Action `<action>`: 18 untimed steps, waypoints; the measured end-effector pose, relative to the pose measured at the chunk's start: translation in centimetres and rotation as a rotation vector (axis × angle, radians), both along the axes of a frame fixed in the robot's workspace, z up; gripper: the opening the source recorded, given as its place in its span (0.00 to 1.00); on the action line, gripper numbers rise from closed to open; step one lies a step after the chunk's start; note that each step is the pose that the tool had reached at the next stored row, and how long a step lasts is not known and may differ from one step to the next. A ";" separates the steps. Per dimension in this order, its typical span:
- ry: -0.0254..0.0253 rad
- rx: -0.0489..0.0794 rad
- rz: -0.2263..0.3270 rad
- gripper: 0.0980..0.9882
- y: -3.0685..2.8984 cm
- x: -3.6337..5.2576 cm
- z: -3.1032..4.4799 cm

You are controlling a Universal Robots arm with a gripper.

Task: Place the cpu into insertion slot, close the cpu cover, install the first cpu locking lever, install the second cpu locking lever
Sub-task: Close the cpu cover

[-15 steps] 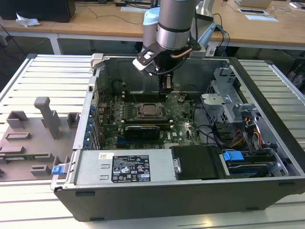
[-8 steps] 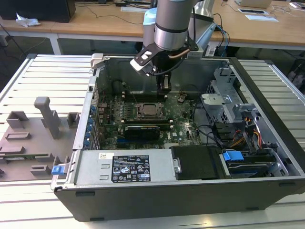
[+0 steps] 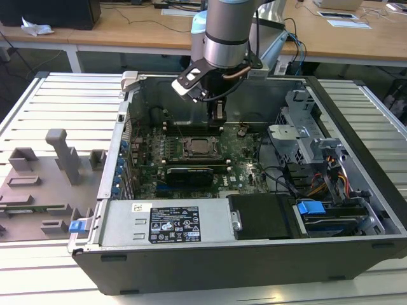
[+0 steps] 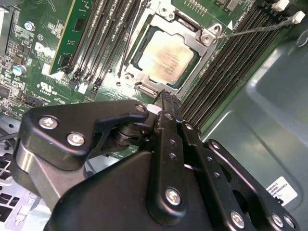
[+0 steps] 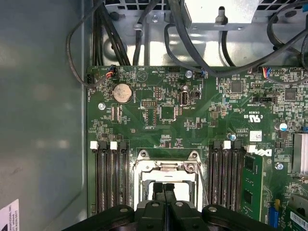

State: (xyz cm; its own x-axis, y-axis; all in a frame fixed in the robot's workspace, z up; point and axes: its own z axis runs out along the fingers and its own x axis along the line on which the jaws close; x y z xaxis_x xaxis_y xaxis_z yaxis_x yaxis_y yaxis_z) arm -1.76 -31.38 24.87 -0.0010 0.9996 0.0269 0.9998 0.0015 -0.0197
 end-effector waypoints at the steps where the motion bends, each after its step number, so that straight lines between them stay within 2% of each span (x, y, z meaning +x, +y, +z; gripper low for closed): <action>1: 0.0000 0.000 0.000 0.01 0.00 -0.04 -0.04; 11: 0.0000 0.000 0.000 0.01 0.00 -0.43 -0.57; 18: 0.0000 0.000 0.000 0.01 0.00 -0.86 -1.71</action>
State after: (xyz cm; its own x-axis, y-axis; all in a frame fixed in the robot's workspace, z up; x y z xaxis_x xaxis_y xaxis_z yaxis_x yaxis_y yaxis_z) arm -2.62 -31.38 23.17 -0.0010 0.9996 0.0269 0.9998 0.0015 -0.0197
